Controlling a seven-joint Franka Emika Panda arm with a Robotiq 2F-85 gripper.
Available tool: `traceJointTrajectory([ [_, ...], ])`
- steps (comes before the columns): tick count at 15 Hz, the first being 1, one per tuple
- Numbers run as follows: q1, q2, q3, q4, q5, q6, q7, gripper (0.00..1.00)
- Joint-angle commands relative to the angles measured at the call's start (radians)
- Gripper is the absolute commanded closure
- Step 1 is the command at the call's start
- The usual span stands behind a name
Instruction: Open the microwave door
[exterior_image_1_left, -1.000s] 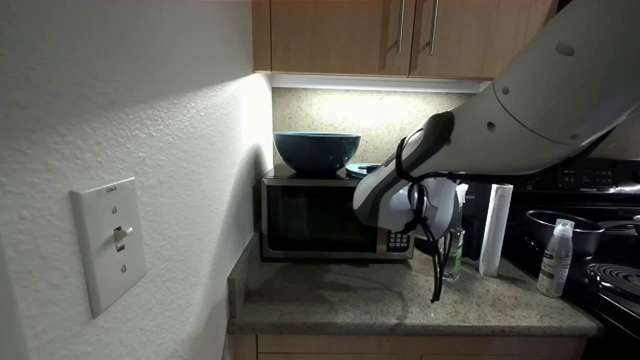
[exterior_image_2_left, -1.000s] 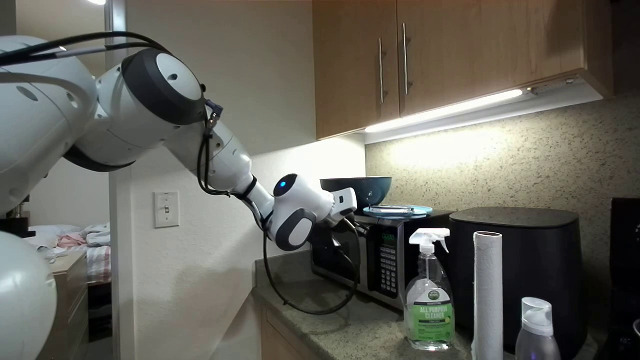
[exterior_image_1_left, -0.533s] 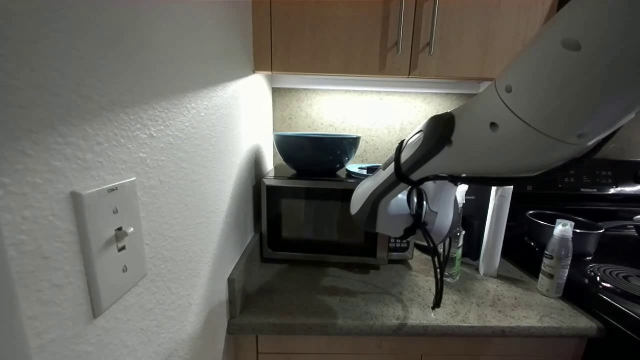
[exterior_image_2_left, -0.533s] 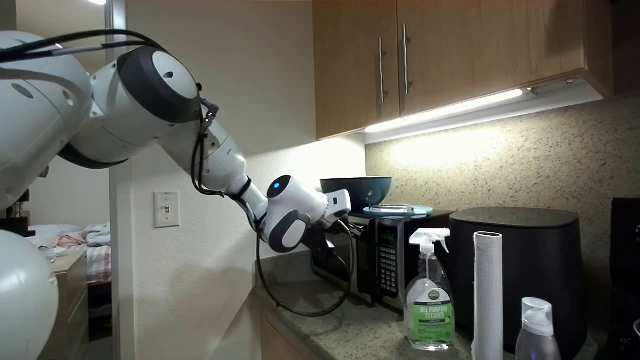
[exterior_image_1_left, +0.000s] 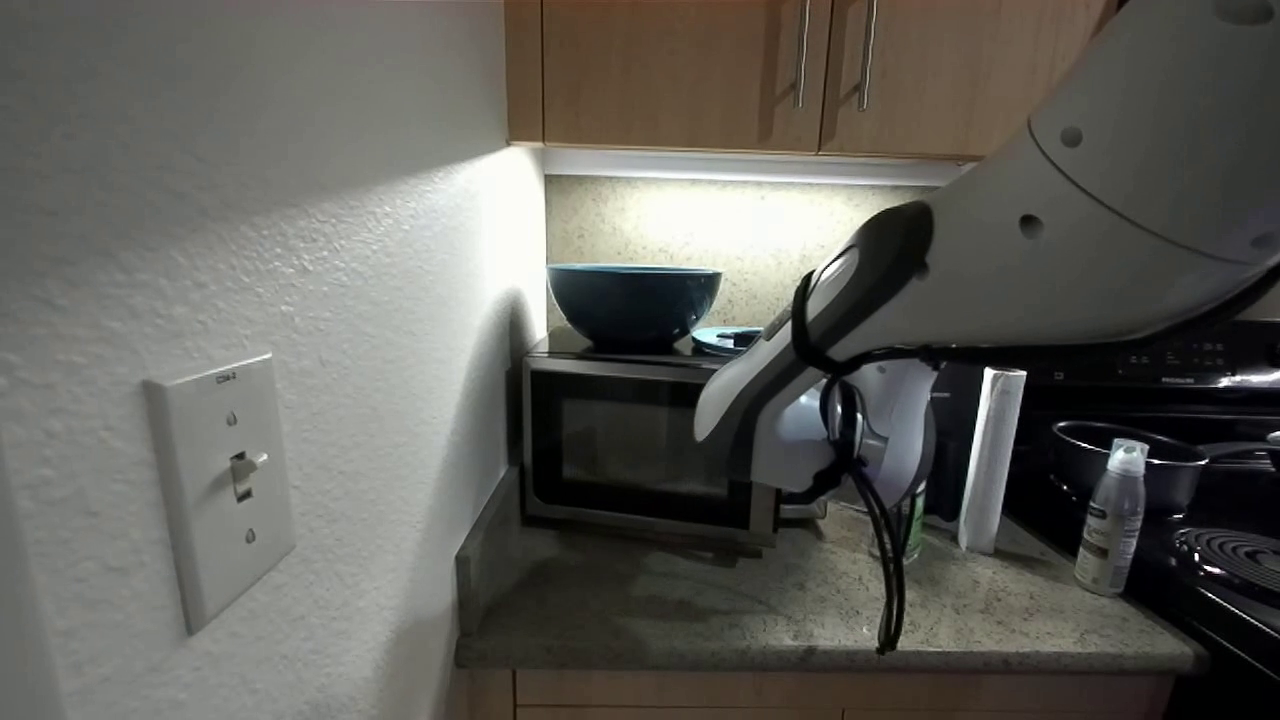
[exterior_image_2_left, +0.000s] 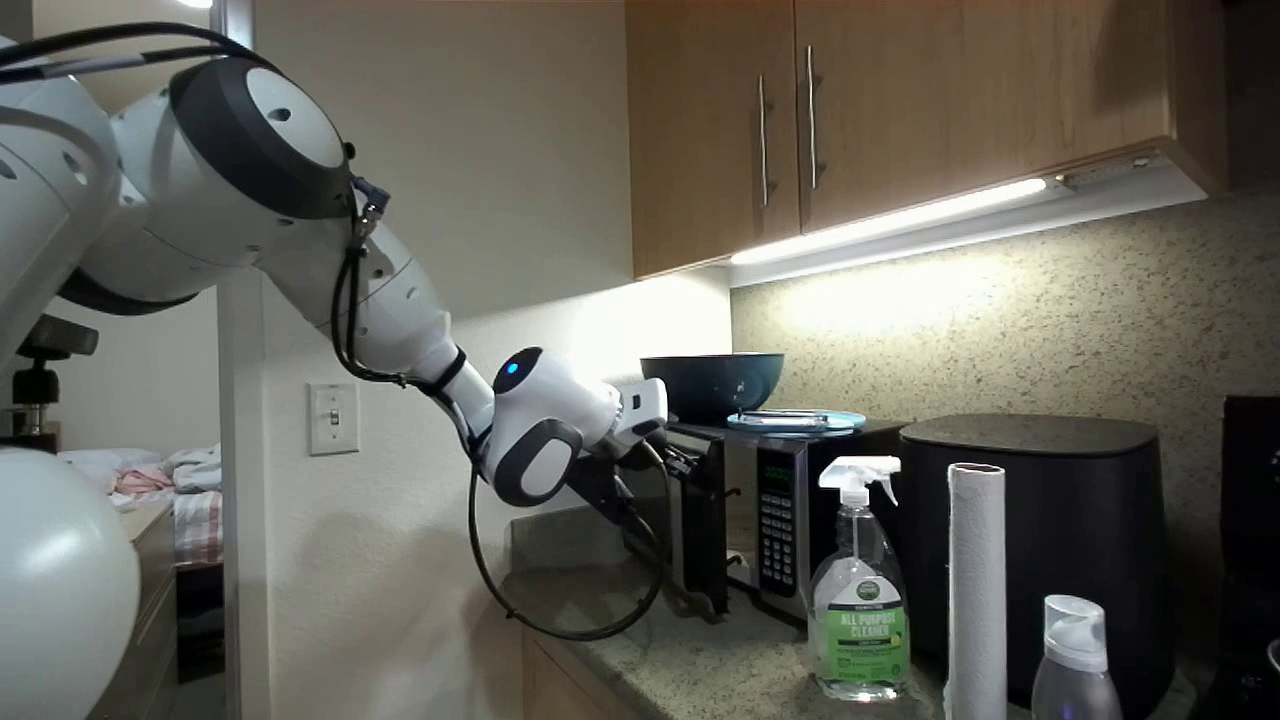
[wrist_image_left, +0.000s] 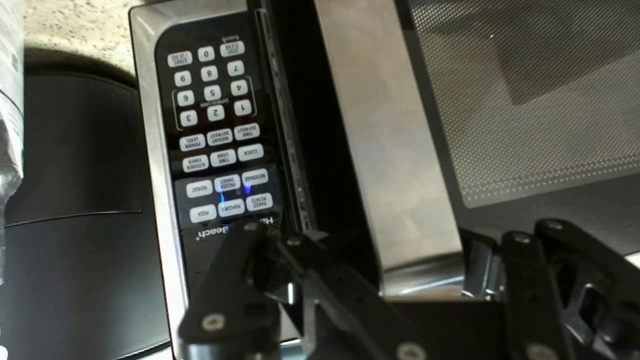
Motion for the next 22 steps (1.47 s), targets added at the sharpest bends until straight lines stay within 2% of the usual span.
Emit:
traceJointTrajectory([
  [1,0.108,-0.080,-0.042,-0.133,0.058,0.058,-0.002,1.00],
  [2,0.191,-0.039,-0.133,-0.121,0.092,0.003,0.023,1.00],
  [3,0.222,-0.041,-0.148,-0.137,0.111,0.004,0.026,1.00],
  [4,0.203,-0.076,-0.095,-0.168,0.112,0.058,0.010,1.00],
  [5,0.278,-0.029,-0.183,-0.151,0.137,0.001,0.036,1.00],
  [6,0.297,-0.031,-0.189,-0.158,0.145,0.003,0.041,1.00],
  [7,0.270,-0.071,-0.132,-0.186,0.139,0.053,0.030,1.00],
  [8,0.284,-0.071,-0.137,-0.192,0.142,0.056,0.040,1.00],
  [9,0.341,-0.026,-0.209,-0.175,0.157,0.005,0.072,1.00],
  [10,0.351,-0.026,-0.216,-0.180,0.157,0.001,0.081,1.00],
  [11,0.320,-0.062,-0.164,-0.202,0.143,0.043,0.074,1.00],
  [13,0.327,-0.058,-0.167,-0.204,0.142,0.048,0.090,1.00],
  [14,0.353,-0.036,-0.207,-0.198,0.128,0.016,0.120,1.00],
  [15,0.329,-0.058,-0.169,-0.204,0.139,0.046,0.094,1.00],
  [17,0.345,-0.045,-0.194,-0.202,0.121,0.026,0.123,1.00],
  [22,0.343,-0.039,-0.186,-0.192,0.146,0.029,0.107,1.00],
])
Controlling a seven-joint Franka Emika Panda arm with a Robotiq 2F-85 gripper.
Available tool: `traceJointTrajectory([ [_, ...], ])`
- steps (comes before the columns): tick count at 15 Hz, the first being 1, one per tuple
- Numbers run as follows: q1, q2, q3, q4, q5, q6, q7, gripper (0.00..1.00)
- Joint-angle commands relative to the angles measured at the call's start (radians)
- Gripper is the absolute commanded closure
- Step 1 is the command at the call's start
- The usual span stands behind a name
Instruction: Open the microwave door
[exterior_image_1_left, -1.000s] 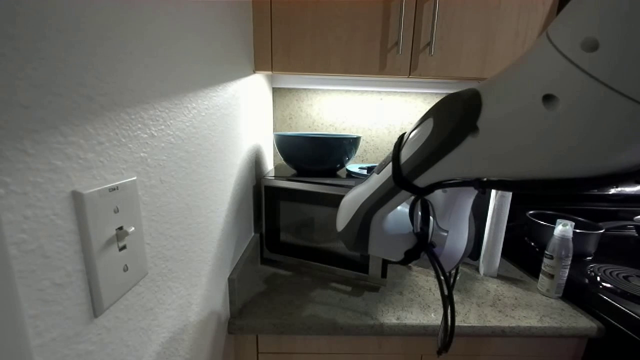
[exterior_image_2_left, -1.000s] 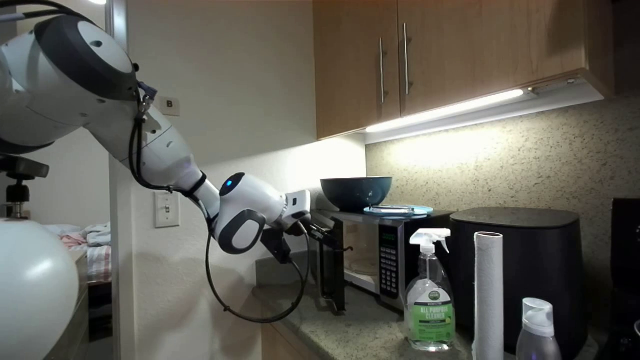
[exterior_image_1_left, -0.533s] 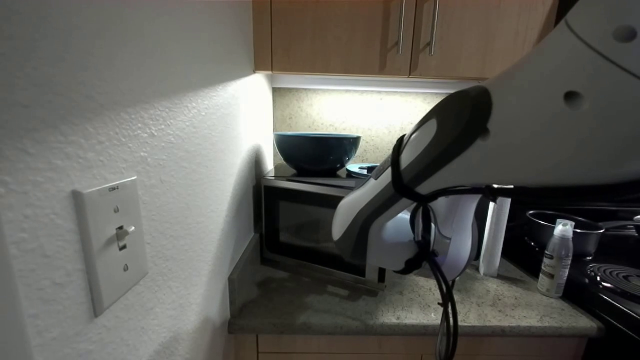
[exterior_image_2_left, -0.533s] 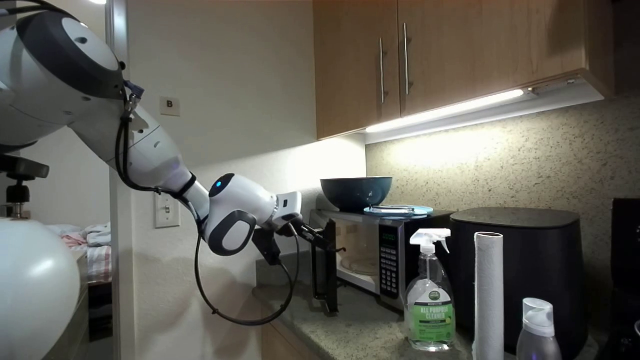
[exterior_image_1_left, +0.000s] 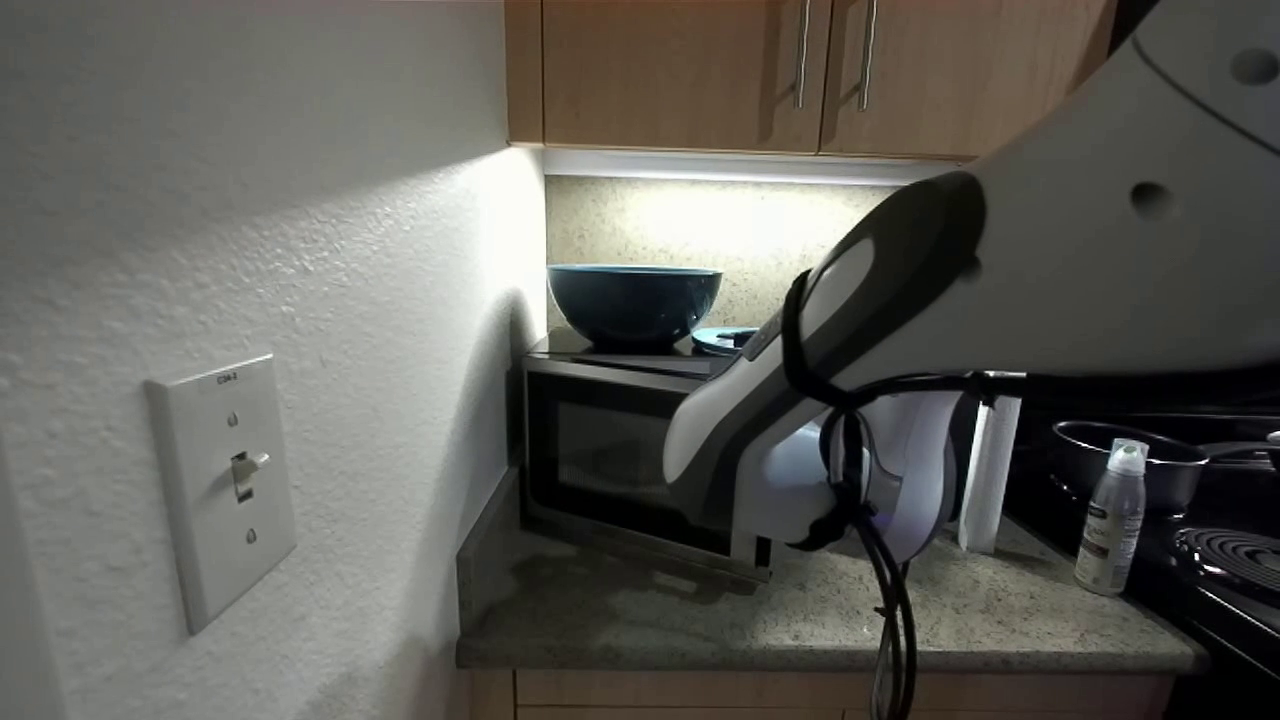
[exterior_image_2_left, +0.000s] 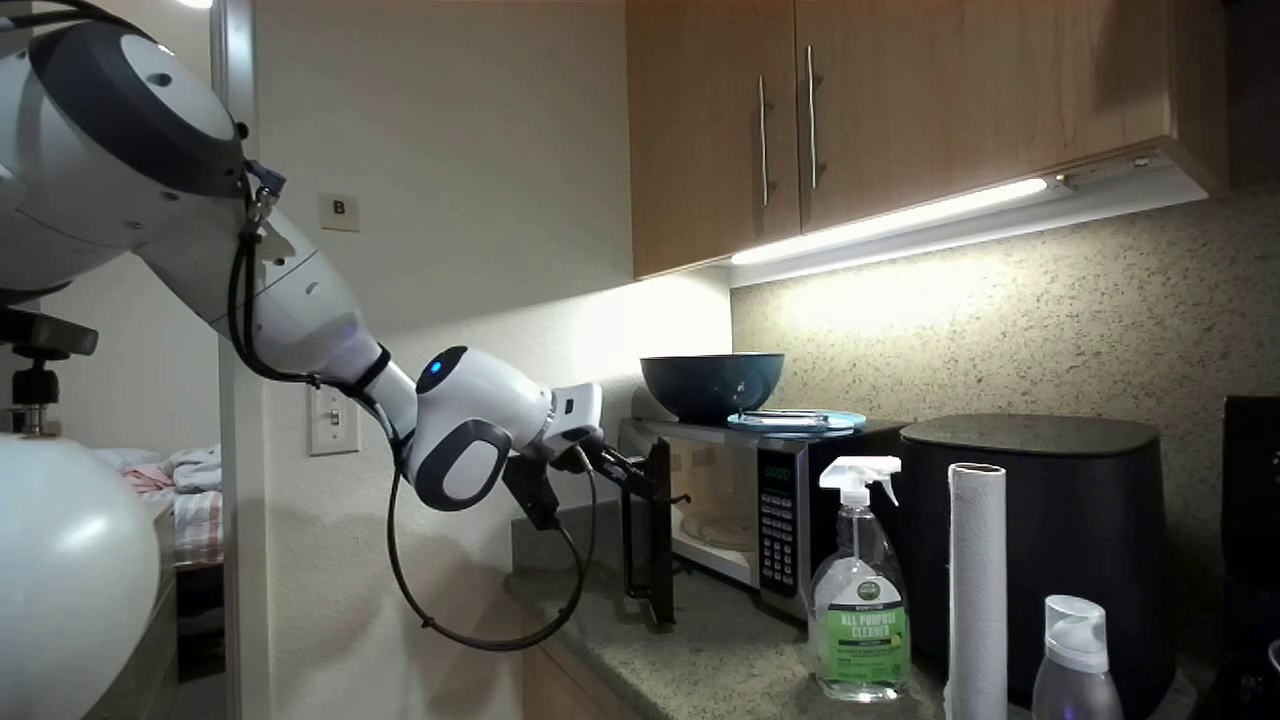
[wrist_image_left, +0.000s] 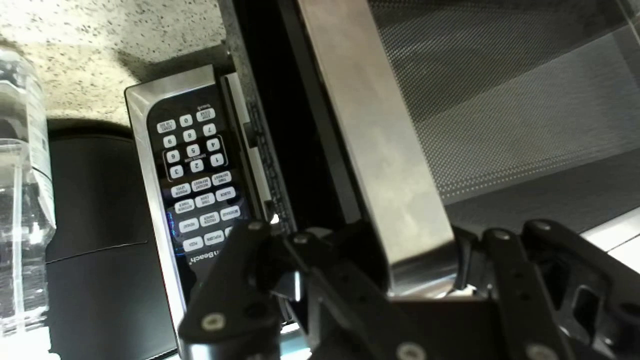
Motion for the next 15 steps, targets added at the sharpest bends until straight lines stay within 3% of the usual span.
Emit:
traceJointTrajectory([
  [1,0.045,-0.039,-0.037,-0.070,-0.002,0.032,0.018,1.00],
  [9,0.047,-0.036,-0.037,-0.067,-0.004,0.033,0.023,1.00],
  [10,0.047,-0.034,-0.035,-0.067,0.024,0.033,0.001,0.75],
  [12,0.065,-0.020,-0.063,-0.066,0.008,0.015,0.028,0.69],
  [13,0.054,-0.030,-0.045,-0.067,0.025,0.032,0.002,0.62],
  [15,0.075,-0.022,-0.071,-0.071,0.006,0.018,0.028,0.50],
])
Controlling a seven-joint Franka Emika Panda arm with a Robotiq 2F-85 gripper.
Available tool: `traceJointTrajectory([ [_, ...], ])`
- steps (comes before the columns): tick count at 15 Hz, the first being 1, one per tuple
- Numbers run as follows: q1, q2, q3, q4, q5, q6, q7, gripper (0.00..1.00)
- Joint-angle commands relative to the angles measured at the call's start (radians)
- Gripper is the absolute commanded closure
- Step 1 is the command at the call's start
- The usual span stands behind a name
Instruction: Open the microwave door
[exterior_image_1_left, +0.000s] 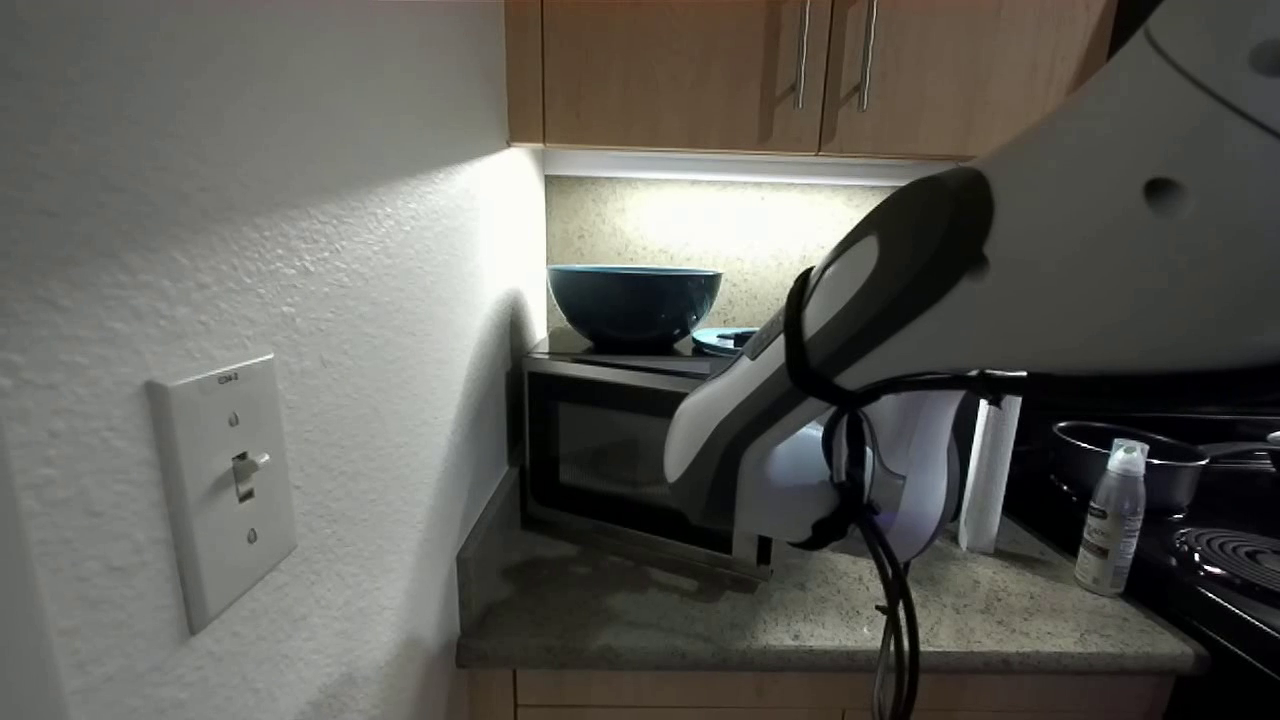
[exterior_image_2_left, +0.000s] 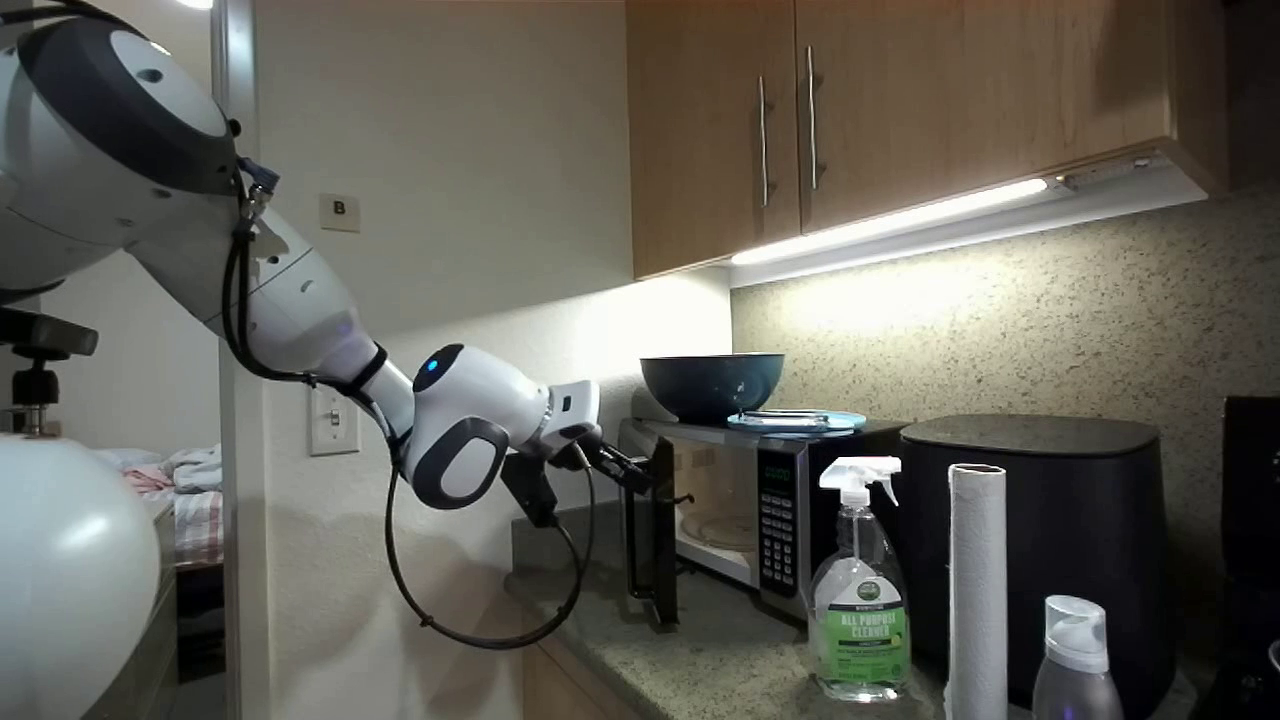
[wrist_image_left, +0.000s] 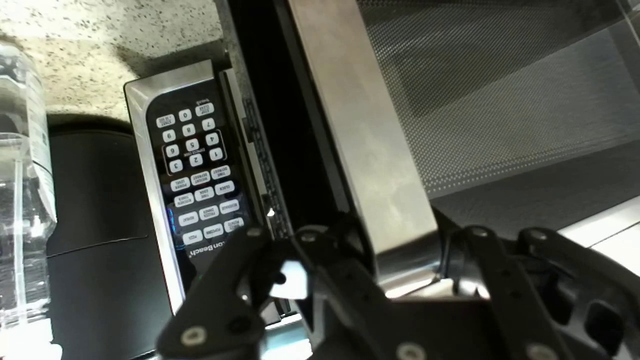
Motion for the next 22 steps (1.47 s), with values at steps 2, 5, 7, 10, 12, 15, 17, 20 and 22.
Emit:
traceJointTrajectory([
  [2,0.068,-0.020,-0.070,-0.070,0.007,0.014,0.022,0.38],
  [5,0.098,-0.034,-0.120,-0.107,0.003,0.011,0.019,0.18],
  [7,0.103,-0.030,-0.128,-0.108,-0.002,0.011,0.025,0.05],
  [10,0.068,-0.005,-0.110,-0.066,0.000,0.000,0.003,0.11],
  [12,0.070,-0.005,-0.110,-0.066,0.000,0.000,0.003,0.04],
  [15,0.072,-0.005,-0.110,-0.066,0.000,0.000,0.003,0.04],
  [17,0.072,-0.005,-0.110,-0.066,0.000,0.000,0.003,0.04],
  [20,0.073,-0.005,-0.110,-0.066,0.000,0.000,0.003,0.04],
  [22,0.073,-0.005,-0.110,-0.066,0.000,0.000,0.003,0.04],
])
